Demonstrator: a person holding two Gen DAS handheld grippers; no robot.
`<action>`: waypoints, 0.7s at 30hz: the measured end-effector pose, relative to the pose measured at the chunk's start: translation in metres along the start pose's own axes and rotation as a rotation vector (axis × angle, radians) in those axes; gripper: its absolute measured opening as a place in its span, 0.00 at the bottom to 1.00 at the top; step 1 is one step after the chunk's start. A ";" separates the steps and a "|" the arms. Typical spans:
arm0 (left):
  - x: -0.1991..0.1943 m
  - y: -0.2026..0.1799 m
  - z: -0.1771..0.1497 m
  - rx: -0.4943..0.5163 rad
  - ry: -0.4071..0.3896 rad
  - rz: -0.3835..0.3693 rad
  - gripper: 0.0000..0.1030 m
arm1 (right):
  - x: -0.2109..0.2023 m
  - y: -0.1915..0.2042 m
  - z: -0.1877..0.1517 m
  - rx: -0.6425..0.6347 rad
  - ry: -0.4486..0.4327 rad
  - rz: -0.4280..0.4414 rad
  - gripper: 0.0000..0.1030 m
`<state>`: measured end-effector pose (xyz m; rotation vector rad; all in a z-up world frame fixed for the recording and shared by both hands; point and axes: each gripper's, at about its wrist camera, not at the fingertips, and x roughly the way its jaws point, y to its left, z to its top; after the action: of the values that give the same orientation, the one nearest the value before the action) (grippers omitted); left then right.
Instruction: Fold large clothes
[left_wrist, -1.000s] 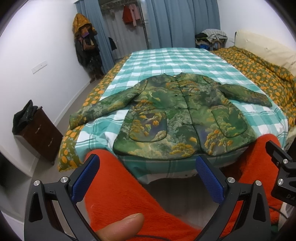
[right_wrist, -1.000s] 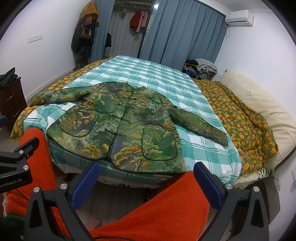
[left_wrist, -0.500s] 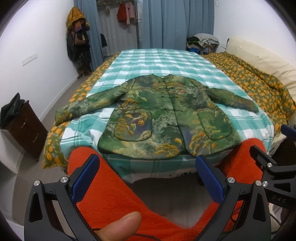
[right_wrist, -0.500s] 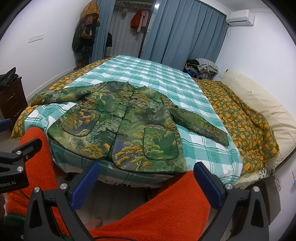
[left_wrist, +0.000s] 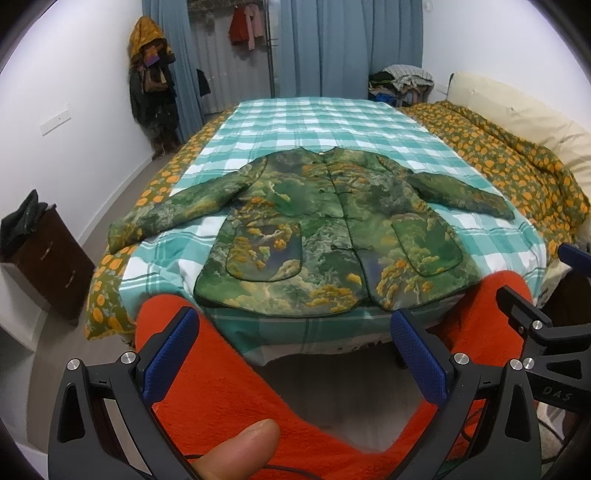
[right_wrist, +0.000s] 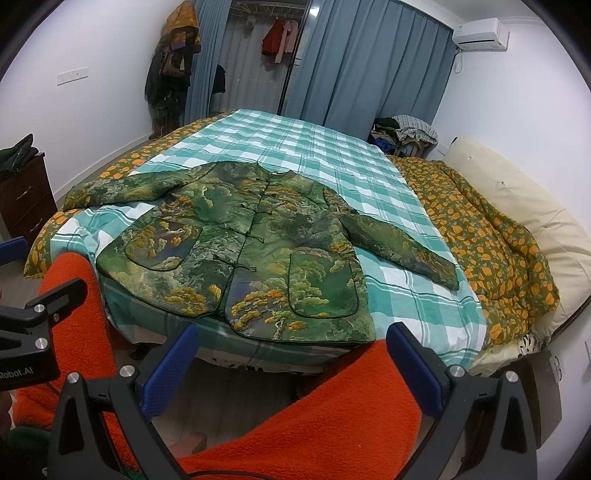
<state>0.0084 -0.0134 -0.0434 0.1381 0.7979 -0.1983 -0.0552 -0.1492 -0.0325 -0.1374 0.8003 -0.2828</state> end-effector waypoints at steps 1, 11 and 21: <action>0.000 0.000 0.000 0.001 0.002 0.002 1.00 | 0.000 0.000 0.000 0.000 0.000 0.000 1.00; 0.004 0.007 0.002 -0.034 0.001 0.009 1.00 | 0.000 0.003 -0.001 -0.001 -0.001 0.004 1.00; 0.029 0.022 0.018 -0.047 -0.010 0.047 1.00 | 0.002 0.001 0.011 -0.019 -0.073 0.058 1.00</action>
<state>0.0454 0.0005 -0.0513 0.1113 0.7880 -0.1351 -0.0456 -0.1483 -0.0260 -0.1415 0.7334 -0.2140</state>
